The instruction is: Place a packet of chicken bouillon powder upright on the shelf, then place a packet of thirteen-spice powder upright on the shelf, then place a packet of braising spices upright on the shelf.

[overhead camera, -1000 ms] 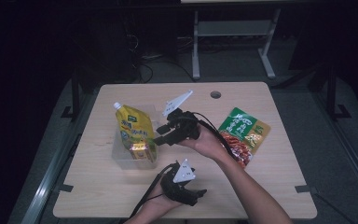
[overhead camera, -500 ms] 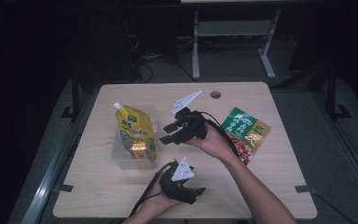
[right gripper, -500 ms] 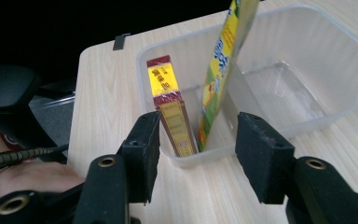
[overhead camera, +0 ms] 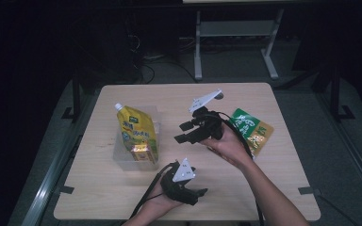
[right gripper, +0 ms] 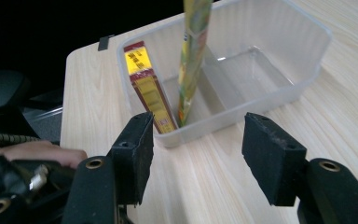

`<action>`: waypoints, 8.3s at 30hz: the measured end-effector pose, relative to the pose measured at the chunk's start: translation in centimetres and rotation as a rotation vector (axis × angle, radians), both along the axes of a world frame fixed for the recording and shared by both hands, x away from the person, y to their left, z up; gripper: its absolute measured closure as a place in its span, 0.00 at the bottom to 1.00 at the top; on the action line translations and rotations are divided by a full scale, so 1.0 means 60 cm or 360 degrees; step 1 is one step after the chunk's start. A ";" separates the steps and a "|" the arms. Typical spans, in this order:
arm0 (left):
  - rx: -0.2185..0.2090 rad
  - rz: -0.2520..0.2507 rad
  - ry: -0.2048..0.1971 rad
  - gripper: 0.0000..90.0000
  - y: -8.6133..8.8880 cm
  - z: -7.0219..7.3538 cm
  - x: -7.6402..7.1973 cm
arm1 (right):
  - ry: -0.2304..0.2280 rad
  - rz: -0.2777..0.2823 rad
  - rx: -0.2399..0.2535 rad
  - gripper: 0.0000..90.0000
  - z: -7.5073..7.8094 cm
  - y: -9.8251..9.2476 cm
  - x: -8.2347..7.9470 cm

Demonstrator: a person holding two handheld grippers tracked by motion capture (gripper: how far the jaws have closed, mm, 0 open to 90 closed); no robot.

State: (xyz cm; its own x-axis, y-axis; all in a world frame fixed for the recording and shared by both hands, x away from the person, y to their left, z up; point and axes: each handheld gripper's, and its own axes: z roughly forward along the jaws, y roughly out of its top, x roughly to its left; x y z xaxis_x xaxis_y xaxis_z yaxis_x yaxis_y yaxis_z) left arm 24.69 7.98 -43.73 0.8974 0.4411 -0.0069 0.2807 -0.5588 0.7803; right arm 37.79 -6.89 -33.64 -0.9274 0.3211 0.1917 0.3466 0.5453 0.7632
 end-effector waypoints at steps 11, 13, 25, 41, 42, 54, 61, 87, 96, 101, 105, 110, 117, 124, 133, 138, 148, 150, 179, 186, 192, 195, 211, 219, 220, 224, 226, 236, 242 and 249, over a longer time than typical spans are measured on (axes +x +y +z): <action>-0.0024 0.0021 0.0002 0.24 0.001 0.002 0.004 | 0.0054 -0.0168 0.0014 0.41 -0.010 -0.071 -0.003; 0.0000 0.0008 -0.0007 0.24 0.002 0.002 0.005 | 0.0042 -0.0194 0.0014 0.41 -0.014 -0.084 -0.004; -0.0011 0.0010 -0.0019 0.24 0.002 0.003 0.007 | 0.0056 -0.0280 0.0009 0.40 -0.020 -0.129 -0.013; 0.0036 0.0009 -0.0045 0.25 -0.002 0.004 0.014 | 0.0083 -0.0417 -0.0029 0.36 -0.034 -0.178 -0.016; 0.0030 0.0008 -0.0043 0.25 -0.004 0.004 0.014 | 0.0086 -0.0430 -0.0028 0.36 -0.035 -0.182 -0.017; 0.0026 -0.0004 -0.0017 0.35 -0.014 0.016 0.030 | 0.0067 -0.0537 -0.0058 0.34 -0.036 -0.225 -0.026; 0.0006 -0.0002 -0.0019 0.43 -0.022 0.030 0.050 | 0.0089 -0.0596 -0.0074 0.33 -0.045 -0.254 -0.028; 0.0063 -0.0075 0.0000 0.86 -0.093 0.031 0.129 | 0.0165 -0.0931 -0.0097 0.29 -0.067 -0.326 -0.026; 0.0090 -0.0040 0.0002 1.00 -0.119 0.012 0.172 | 0.0218 -0.1079 -0.0186 0.36 -0.087 -0.338 0.000; 0.0097 -0.0001 0.0025 1.00 -0.131 0.002 0.192 | 0.0244 -0.1161 -0.0207 0.38 -0.099 -0.351 0.015; 0.0120 0.0021 0.0053 1.00 -0.141 -0.008 0.204 | 0.0267 -0.1221 -0.0214 0.38 -0.111 -0.363 0.027; 0.0171 0.0029 0.0066 1.00 -0.155 -0.021 0.212 | 0.0325 -0.1301 -0.0222 0.39 -0.126 -0.374 0.037; 0.0218 0.0040 0.0105 0.99 -0.161 -0.034 0.221 | 0.0389 -0.1411 -0.0227 0.37 -0.143 -0.390 0.047; 0.0234 0.0057 0.0124 0.98 -0.164 -0.038 0.225 | 0.0414 -0.1455 -0.0227 0.38 -0.152 -0.398 0.051; 0.0271 0.0059 0.0115 0.98 -0.166 -0.038 0.222 | 0.0426 -0.1488 -0.0257 0.37 -0.161 -0.403 0.056; 0.0282 0.0061 0.0110 0.98 -0.169 -0.039 0.221 | 0.0448 -0.1512 -0.0246 0.37 -0.164 -0.409 0.057; 0.0298 0.0059 0.0115 0.98 -0.171 -0.038 0.222 | 0.0487 -0.1538 -0.0237 0.37 -0.172 -0.421 0.061; 0.0307 0.0057 0.0110 0.98 -0.172 -0.038 0.221 | 0.0498 -0.1544 -0.0228 0.37 -0.175 -0.423 0.062; 0.0332 0.0065 0.0084 0.98 -0.175 -0.038 0.218 | 0.0615 -0.1606 -0.0217 0.40 -0.189 -0.427 0.068; 0.0333 0.0072 0.0087 0.98 -0.176 -0.038 0.216 | 0.0623 -0.1617 -0.0219 0.42 -0.192 -0.425 0.069; 0.0344 0.0069 0.0075 0.98 -0.177 -0.038 0.215 | 0.0638 -0.1618 -0.0217 0.44 -0.196 -0.421 0.072; 0.0348 0.0064 0.0069 0.98 -0.177 -0.038 0.215 | 0.0646 -0.1619 -0.0207 0.45 -0.196 -0.419 0.073; 0.0377 0.0048 0.0049 0.98 -0.180 -0.039 0.212 | 0.0660 -0.1421 -0.0180 0.57 -0.193 -0.399 0.075; 0.0381 0.0042 0.0051 0.98 -0.181 -0.038 0.211 | 0.0668 -0.1369 -0.0177 0.68 -0.195 -0.381 0.080; 0.0382 0.0042 0.0051 0.98 -0.181 -0.038 0.211 | 0.0663 -0.1364 -0.0171 0.69 -0.196 -0.379 0.081; 0.0383 0.0044 0.0051 0.98 -0.181 -0.038 0.211 | 0.0664 -0.1368 -0.0176 0.72 -0.195 -0.373 0.083; 0.0384 0.0044 0.0050 0.98 -0.182 -0.038 0.210 | 0.0658 -0.1366 -0.0194 0.73 -0.197 -0.371 0.084; 0.0385 0.0041 0.0050 0.98 -0.182 -0.038 0.210 | 0.0672 -0.1393 -0.0194 0.85 -0.202 -0.367 0.086; 0.0384 0.0043 0.0048 0.97 -0.182 -0.038 0.209 | 0.0645 -0.1397 -0.0205 0.98 -0.200 -0.363 0.085; 0.0354 0.0049 0.0087 0.92 -0.178 -0.036 0.213 | 0.0586 -0.1370 -0.0180 1.00 -0.188 -0.363 0.080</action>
